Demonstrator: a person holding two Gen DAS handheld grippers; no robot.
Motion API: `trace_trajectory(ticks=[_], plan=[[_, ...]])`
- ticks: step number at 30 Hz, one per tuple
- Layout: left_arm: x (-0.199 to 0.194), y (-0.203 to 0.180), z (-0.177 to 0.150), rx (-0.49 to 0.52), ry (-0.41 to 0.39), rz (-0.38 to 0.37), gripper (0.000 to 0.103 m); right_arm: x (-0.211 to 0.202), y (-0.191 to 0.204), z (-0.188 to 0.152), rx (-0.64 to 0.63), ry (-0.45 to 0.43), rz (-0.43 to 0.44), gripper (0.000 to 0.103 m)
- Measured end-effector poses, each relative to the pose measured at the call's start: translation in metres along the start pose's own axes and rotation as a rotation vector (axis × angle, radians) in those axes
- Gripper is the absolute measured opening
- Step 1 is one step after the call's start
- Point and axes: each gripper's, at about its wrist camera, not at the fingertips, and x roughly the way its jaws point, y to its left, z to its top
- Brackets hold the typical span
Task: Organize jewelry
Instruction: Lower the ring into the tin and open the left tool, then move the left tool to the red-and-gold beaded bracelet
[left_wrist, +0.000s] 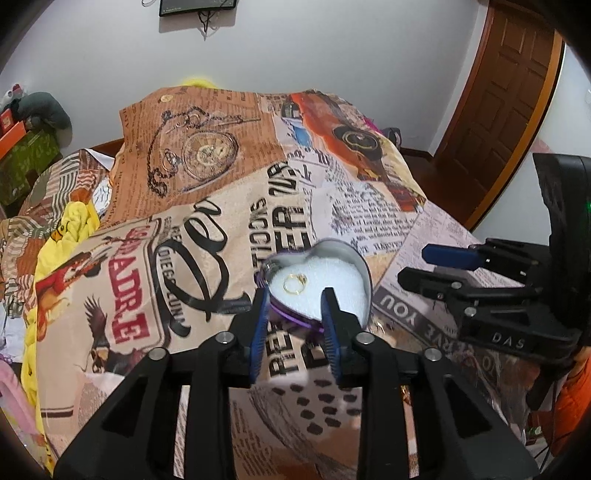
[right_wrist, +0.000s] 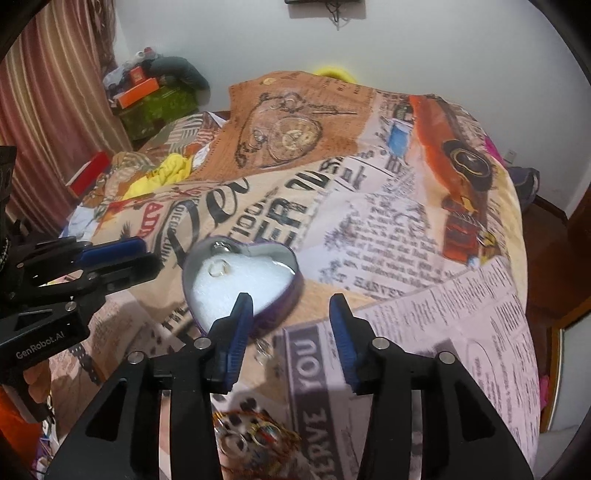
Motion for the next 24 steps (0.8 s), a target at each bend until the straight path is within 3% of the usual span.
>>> trace_trajectory(ticks=[10, 24], plan=[[0.008, -0.021, -0.024, 0.023, 0.084, -0.037, 0.031, -0.008, -0.013, -0.034, 0.027, 0.047, -0.024, 0.04], [0.01, -0.067, -0.044, 0.073, 0.15, -0.126, 0.031, -0.035, -0.027, -0.065, 0.096, 0.04, -0.046, 0.04]])
